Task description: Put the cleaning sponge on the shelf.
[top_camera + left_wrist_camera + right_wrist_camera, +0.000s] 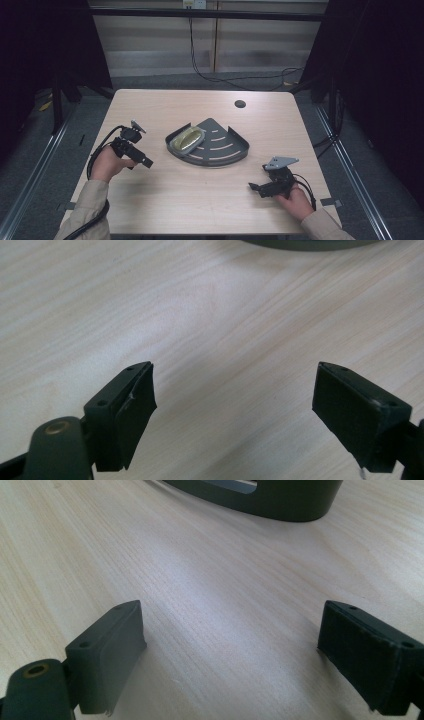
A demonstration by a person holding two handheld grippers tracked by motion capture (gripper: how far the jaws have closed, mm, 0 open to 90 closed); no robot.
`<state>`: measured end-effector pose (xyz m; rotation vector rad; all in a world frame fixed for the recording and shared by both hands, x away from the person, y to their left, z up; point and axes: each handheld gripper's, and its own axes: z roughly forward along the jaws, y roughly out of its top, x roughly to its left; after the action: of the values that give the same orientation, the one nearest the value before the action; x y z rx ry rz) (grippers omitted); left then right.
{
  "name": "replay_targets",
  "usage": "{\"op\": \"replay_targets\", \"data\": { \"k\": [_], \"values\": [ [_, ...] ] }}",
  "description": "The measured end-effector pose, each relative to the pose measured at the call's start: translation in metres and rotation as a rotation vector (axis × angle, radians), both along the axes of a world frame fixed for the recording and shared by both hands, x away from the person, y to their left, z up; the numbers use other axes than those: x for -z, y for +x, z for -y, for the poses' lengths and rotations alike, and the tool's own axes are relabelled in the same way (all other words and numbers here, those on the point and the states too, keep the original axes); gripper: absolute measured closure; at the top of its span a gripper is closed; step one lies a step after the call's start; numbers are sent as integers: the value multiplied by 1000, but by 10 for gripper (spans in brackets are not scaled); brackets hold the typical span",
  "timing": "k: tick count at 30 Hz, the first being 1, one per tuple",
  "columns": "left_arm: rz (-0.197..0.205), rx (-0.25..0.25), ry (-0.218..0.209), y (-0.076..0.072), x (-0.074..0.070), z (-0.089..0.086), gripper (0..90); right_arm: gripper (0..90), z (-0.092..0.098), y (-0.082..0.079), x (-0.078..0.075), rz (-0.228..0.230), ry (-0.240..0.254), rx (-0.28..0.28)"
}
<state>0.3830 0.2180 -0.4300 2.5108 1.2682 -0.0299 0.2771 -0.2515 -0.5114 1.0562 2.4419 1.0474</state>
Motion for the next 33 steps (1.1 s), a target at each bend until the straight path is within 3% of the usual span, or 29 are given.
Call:
{"op": "replay_targets", "data": {
  "k": [25,28,32,33],
  "values": [
    [-8,-37,-59,-25,44,-23,162,108,0,0,0,0,0,0],
    [10,-39,-64,-28,44,-26,160,108,0,0,0,0,0,0],
    [65,-29,-65,-34,47,-27,157,109,0,0,0,1,-1,1],
    [78,-7,-56,-35,47,-28,156,109,0,0,0,1,-1,1]
  ]
}}
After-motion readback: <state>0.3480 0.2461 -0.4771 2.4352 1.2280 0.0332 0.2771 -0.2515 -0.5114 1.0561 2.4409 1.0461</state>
